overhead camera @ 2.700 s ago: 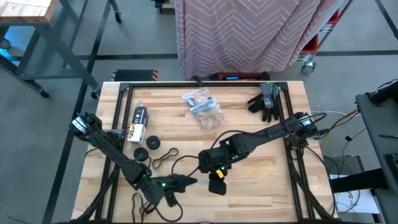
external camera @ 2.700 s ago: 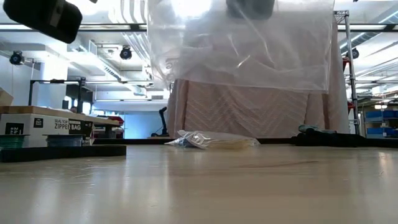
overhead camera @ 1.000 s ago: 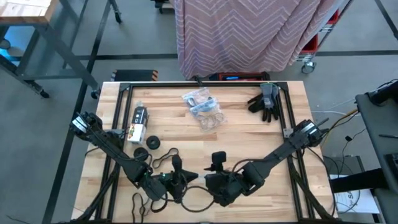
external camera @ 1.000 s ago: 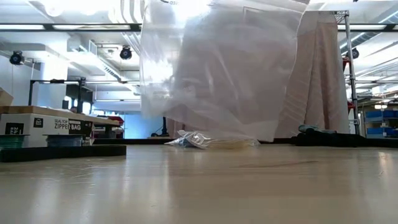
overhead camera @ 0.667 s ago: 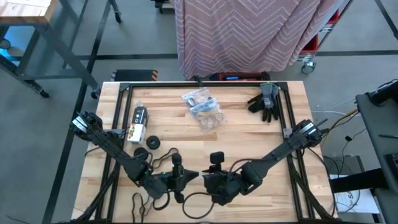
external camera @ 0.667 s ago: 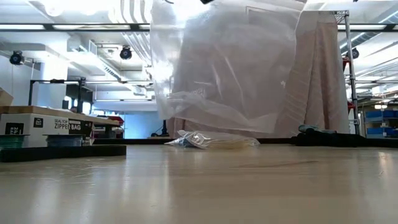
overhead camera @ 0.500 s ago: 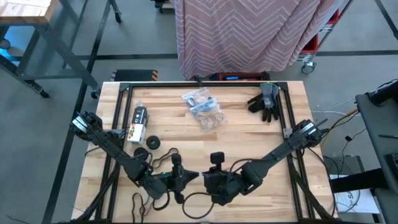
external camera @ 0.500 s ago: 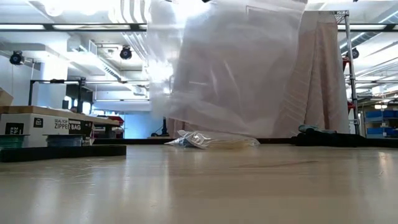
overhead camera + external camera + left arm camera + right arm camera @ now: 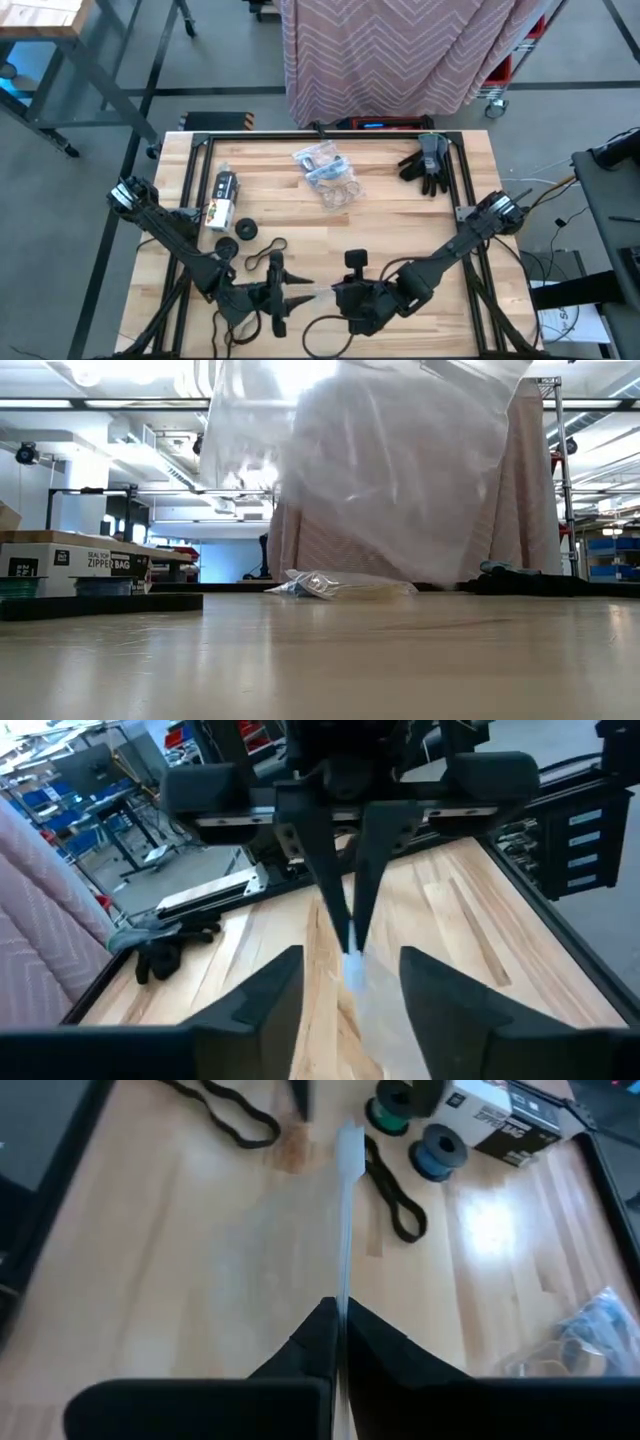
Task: Sort rubber bands
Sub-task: Open the transparent zip bag
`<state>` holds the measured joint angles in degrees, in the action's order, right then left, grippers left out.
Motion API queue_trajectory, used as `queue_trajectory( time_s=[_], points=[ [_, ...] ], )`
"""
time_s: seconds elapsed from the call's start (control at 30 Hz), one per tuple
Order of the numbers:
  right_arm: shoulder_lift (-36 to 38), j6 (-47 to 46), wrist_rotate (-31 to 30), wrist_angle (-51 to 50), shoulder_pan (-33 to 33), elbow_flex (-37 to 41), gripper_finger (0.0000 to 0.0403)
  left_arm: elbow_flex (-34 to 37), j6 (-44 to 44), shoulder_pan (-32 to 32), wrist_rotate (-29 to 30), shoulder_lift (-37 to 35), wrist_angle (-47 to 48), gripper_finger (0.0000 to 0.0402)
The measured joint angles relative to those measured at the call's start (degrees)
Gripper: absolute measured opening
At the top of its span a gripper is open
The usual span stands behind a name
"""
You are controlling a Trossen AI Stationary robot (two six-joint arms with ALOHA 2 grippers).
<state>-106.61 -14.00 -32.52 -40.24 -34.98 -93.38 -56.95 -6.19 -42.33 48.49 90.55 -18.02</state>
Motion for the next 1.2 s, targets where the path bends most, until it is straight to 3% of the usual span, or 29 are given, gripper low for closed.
queue_trajectory(
  time_s=[0.2,0.4,0.93,1.2],
  points=[
    [0.07,-1.73,0.03,0.25,-0.41,0.00,0.0001,0.00,2.47,0.22,0.02,0.06,-0.48,0.0174],
    [0.09,-2.01,-0.13,0.37,-0.39,0.00,0.0000,0.00,-0.84,0.22,0.02,0.03,-0.88,0.0169],
    [0.39,1.54,-2.12,3.30,-0.38,-2.01,0.0000,-0.76,1.51,0.13,-1.06,-0.03,-2.05,0.0110],
    [0.39,3.33,-2.06,5.22,-0.24,-2.01,0.0000,-0.76,4.25,0.15,-1.07,-0.03,0.02,0.0051]
  ],
)
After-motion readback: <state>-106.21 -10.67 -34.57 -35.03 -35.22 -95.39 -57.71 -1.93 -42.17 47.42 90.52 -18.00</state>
